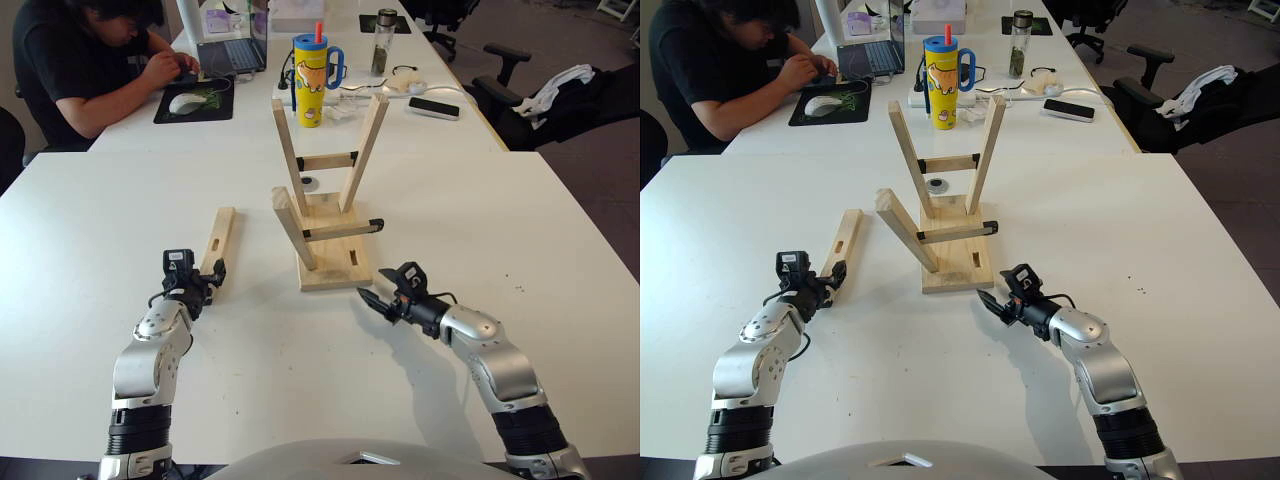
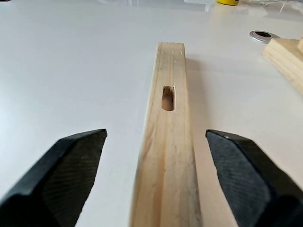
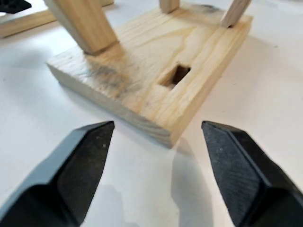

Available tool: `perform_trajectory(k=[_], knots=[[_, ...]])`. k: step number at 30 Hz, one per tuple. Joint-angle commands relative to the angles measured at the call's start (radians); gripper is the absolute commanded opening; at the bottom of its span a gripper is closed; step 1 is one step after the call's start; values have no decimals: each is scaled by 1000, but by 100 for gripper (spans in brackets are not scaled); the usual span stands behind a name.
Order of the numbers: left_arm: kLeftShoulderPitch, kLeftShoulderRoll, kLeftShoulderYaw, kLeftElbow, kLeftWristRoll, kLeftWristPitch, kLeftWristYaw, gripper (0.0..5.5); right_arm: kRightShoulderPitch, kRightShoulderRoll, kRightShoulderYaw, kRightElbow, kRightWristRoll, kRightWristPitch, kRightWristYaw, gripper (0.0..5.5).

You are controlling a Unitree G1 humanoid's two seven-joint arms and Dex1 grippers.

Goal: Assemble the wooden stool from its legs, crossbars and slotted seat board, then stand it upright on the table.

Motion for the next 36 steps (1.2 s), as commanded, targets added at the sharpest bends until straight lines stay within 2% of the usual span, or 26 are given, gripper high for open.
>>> perform_trajectory(k=[1, 9, 16, 19, 22, 27, 30, 33, 36], knots=[[-11, 10, -8, 8, 14, 66, -7, 388, -29, -13, 62, 53, -45, -32, 29, 339], [-59, 17, 38, 63, -4, 161, -23, 388, -27, 11, 140, 35, -59, -60, 40, 339], [-71, 12, 58, 78, -11, 153, -47, 292, -18, 5, 132, 35, -57, -45, 23, 341], [-82, 6, 69, 70, -11, 133, -44, 243, -12, -4, 97, 37, -41, -32, 17, 341], [-128, -12, 123, 73, -27, 34, -31, 205, -3, -3, 34, 21, 4, -5, 13, 341], [-272, 30, 197, 68, -20, -249, -51, 205, -6, 8, -58, 40, 20, -13, -34, 341], [-395, 47, 218, 7, -124, -344, -146, 205, -22, 23, -100, 85, 17, -52, -64, 341], [-500, 81, 214, -66, -293, -300, -276, 205, -40, 39, -146, 121, 31, -124, -79, 341], [-582, 140, 174, -142, -467, -162, -377, 205, -61, 39, -210, 141, 78, -124, -76, 341]])
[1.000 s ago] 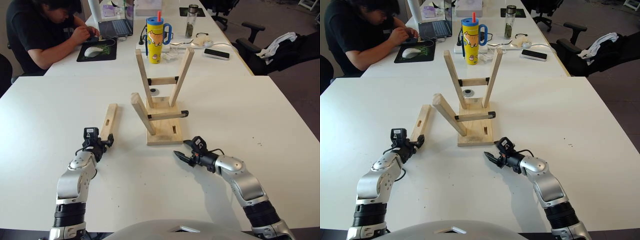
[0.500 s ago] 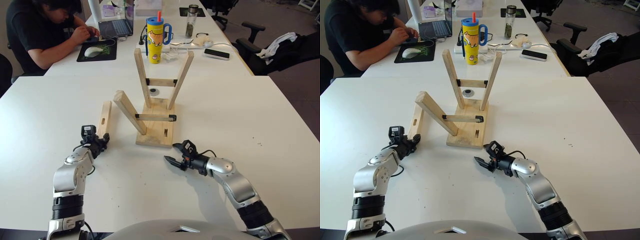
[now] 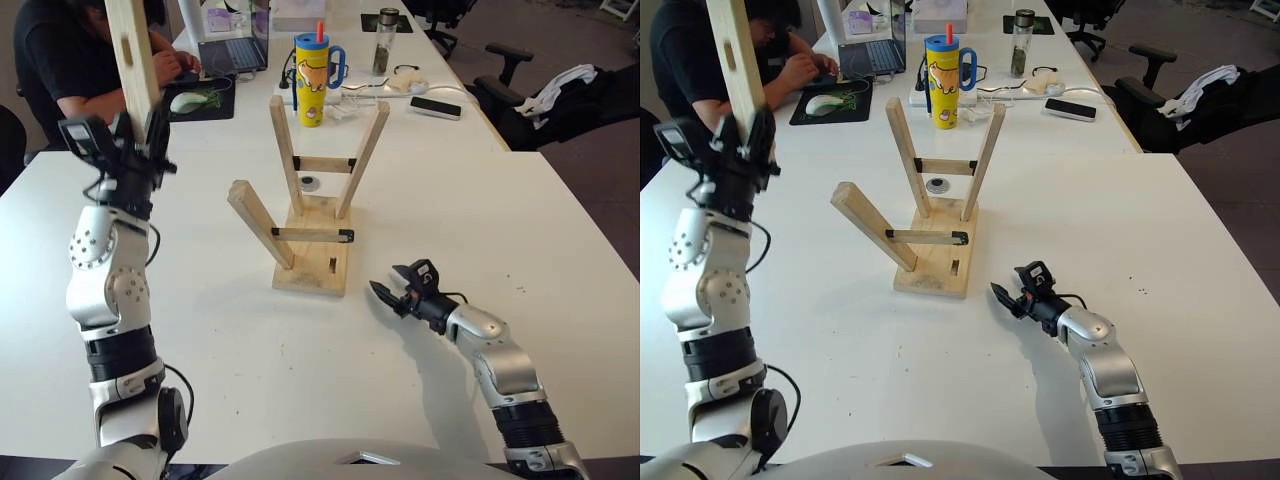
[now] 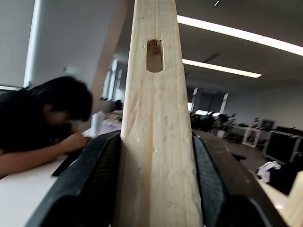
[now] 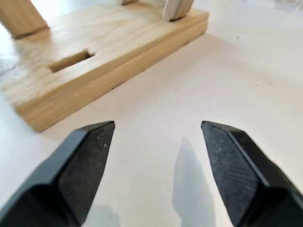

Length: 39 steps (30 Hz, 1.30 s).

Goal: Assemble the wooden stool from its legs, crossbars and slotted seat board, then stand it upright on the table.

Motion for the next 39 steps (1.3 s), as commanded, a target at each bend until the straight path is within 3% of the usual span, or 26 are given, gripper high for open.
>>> perform_trajectory(k=[1, 8, 12, 16, 21, 26, 39], knots=[[-94, 87, -63, -104, -201, 180, -130, 205, -43, -7, -87, 33, 62, -1, 5, 341], [-24, 96, -226, -287, -498, 452, -170, 205, -109, -62, -262, -29, 370, 194, 140, 341], [67, 90, -316, -291, -527, 497, -225, 205, -88, -174, -291, -102, 568, 389, 304, 341], [109, 99, -357, -243, -563, 539, -308, 205, -65, -302, -330, -147, 793, 621, 456, 384], [164, 111, -377, -174, -577, 573, -386, 205, -117, -364, -394, -105, 974, 767, 511, 456], [229, 142, -403, -141, -550, 596, -459, 205, -166, -360, -417, -98, 1073, 812, 492, 530], [271, 188, -473, -130, -494, 633, -568, 205, -193, -332, -399, -112, 1169, 838, 441, 530]])
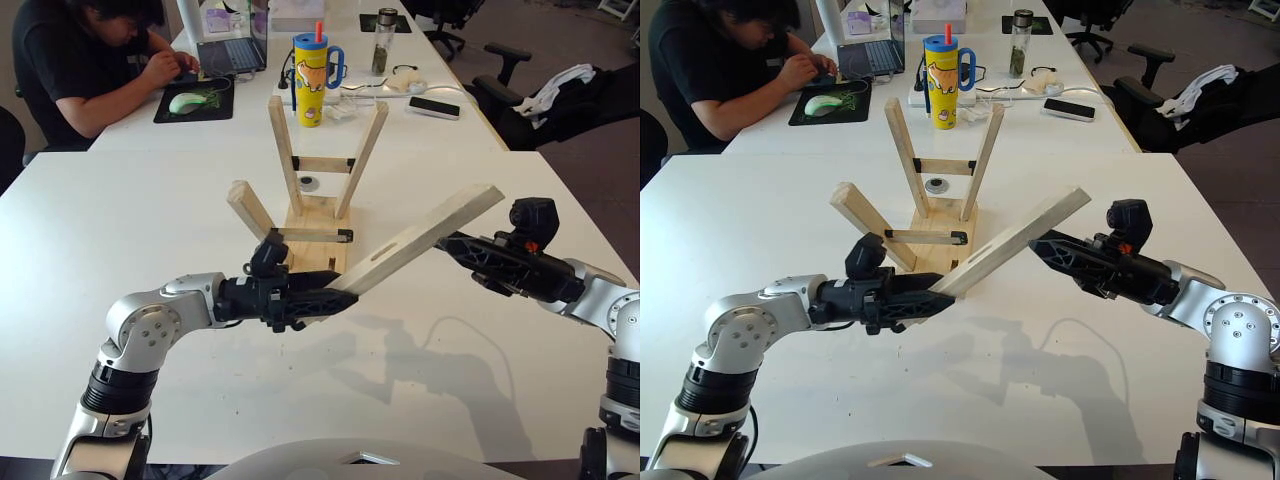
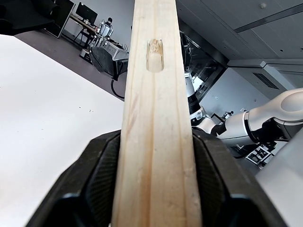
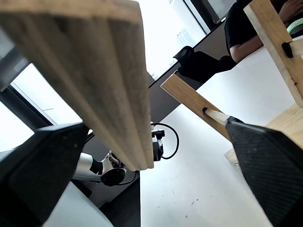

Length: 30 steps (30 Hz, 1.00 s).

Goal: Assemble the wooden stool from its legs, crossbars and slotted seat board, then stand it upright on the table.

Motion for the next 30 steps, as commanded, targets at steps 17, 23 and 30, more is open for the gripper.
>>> perform_trajectory(k=[17, 23, 30], knots=[[19, 39, -38, 36, 76, 25, -69, 205, 13, -50, 32, -33, 15, 20, 83, 285], [23, 34, -51, 34, 145, -26, -76, 205, 16, -57, 40, -28, -14, 7, 108, 206], [14, -61, 10, 83, 224, -141, 53, 320, 34, -135, 90, 26, -189, -73, 166, 206]])
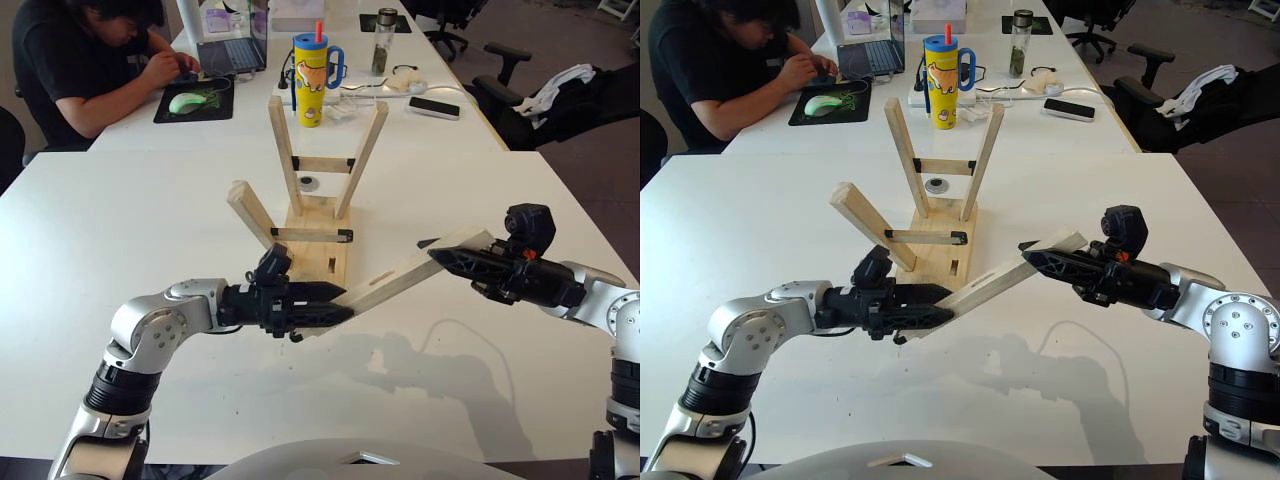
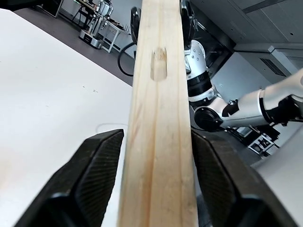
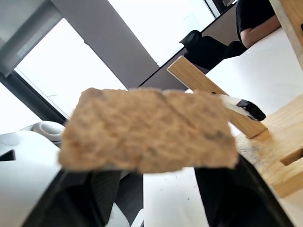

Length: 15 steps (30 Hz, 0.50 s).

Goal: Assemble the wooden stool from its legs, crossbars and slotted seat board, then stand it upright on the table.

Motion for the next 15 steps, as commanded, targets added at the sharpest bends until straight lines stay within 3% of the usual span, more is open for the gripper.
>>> perform_trajectory(k=[1, 3, 8, 15], knots=[[10, -16, -1, 13, 152, -138, 63, 335, 9, -94, 40, 59, -147, -81, 70, 206], [35, 10, -57, 10, 297, -269, 53, 370, -41, -126, 35, 129, -200, -119, 102, 206], [63, 57, -202, 116, 650, -541, 94, 372, -189, -165, 54, 245, -280, -201, 182, 206], [57, 36, -259, 240, 818, -646, 120, 372, -315, -133, 155, 339, -418, -329, 267, 206]])
